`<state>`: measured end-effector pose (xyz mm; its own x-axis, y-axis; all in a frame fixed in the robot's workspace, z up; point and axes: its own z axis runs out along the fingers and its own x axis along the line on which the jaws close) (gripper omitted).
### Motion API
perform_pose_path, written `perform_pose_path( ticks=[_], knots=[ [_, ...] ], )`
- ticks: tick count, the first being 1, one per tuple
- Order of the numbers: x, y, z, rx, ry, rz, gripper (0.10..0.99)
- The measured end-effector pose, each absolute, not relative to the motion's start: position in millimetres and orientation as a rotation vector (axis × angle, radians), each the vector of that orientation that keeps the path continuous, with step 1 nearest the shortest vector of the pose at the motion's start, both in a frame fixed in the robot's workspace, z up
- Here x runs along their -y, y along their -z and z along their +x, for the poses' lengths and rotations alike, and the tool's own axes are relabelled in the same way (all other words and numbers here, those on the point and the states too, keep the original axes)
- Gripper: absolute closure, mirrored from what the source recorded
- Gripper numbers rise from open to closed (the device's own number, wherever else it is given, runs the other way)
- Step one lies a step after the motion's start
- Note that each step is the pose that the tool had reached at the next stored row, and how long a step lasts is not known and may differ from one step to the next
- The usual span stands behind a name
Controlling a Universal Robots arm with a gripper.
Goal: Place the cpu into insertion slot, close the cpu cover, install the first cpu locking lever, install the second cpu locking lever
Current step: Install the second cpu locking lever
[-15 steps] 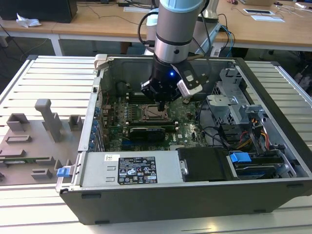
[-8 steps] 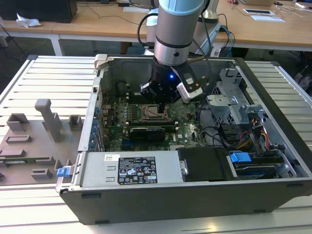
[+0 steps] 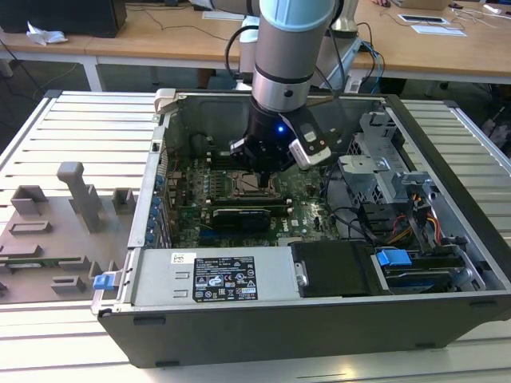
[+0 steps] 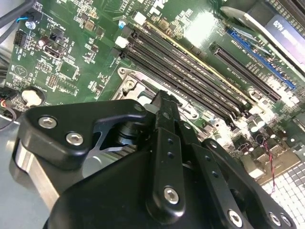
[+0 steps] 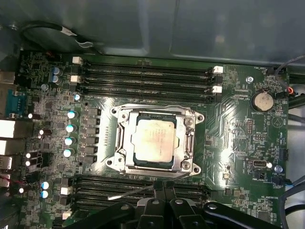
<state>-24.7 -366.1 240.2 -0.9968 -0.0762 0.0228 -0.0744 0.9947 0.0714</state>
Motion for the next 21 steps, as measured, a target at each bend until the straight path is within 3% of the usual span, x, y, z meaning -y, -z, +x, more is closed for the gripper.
perform_pose_path(
  ticks=[8,12,21],
  knots=[
    [375,-236,-27,3.111,0.160,0.118,0.980],
    [384,-234,-36,3.107,0.257,0.119,0.980],
    [388,-220,-55,3.106,0.270,0.120,0.980]
  ],
)
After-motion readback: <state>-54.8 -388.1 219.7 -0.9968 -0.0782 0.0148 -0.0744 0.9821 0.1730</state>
